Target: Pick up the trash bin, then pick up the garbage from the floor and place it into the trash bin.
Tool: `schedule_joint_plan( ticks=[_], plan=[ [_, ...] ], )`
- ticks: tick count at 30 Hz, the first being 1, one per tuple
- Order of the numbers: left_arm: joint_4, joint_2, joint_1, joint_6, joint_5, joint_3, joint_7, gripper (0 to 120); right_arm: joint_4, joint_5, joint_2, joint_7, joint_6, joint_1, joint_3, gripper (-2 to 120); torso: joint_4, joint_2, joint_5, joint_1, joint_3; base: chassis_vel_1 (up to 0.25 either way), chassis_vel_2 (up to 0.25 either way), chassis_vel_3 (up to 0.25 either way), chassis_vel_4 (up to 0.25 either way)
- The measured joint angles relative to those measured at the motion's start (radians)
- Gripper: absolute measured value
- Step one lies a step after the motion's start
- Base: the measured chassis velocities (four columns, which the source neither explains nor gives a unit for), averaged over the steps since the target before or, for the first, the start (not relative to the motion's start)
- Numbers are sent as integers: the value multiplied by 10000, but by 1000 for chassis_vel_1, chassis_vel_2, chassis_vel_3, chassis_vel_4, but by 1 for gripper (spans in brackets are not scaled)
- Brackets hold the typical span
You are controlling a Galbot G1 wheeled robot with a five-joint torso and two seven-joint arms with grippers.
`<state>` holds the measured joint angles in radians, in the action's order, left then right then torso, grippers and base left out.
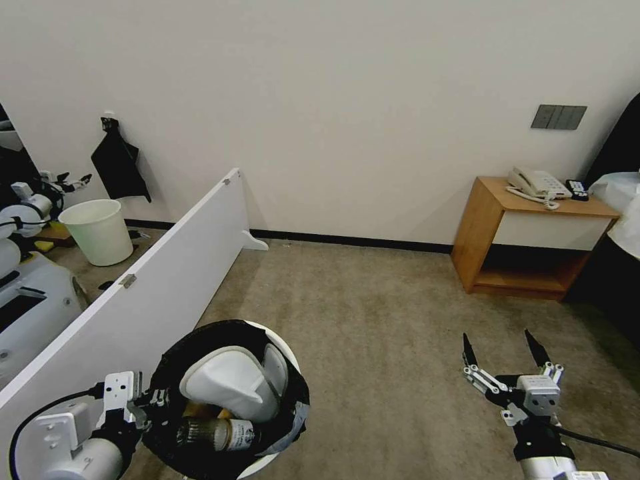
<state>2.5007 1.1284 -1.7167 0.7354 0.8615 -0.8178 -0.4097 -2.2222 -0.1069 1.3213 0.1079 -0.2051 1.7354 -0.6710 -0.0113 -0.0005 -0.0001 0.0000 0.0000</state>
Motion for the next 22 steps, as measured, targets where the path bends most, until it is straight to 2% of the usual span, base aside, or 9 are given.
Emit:
schedule_joint_plan(
  ticks=[22],
  plan=[
    [1, 34, 2, 0, -31, 63, -10, 2, 151, -6, 45, -12, 6, -140, 164, 100, 0, 0, 0, 0, 1, 0, 0, 0, 0]
  ],
)
